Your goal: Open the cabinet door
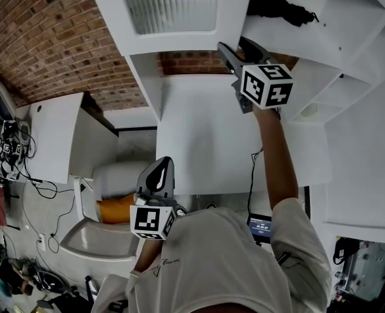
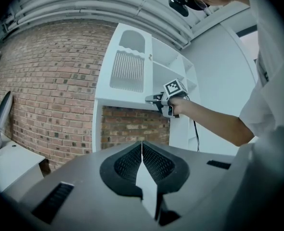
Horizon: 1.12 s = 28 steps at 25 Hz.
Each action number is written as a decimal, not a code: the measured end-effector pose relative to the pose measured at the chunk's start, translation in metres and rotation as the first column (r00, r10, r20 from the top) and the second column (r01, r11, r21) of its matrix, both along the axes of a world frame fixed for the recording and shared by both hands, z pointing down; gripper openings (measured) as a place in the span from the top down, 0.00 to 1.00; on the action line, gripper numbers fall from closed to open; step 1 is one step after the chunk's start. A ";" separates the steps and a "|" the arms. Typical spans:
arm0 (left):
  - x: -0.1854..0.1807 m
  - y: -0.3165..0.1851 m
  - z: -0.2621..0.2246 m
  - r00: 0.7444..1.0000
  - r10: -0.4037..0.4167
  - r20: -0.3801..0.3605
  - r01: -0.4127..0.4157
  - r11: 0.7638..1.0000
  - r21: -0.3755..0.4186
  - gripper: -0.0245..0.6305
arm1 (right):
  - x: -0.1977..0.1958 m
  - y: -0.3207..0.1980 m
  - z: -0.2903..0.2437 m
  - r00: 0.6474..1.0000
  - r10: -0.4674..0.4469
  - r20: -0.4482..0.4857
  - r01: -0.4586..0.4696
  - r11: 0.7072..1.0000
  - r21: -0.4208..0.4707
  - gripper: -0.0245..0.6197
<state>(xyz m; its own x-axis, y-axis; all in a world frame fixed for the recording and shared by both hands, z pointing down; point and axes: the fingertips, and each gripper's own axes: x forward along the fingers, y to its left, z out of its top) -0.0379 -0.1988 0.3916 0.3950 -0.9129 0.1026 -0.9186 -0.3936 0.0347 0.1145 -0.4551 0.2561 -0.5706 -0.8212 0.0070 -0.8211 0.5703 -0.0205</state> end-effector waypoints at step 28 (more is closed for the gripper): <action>-0.012 0.015 0.007 0.998 0.034 -0.051 -0.036 0.999 -0.037 0.93 | -0.003 0.039 0.002 0.990 0.118 -0.083 -0.117 0.993 0.014 0.69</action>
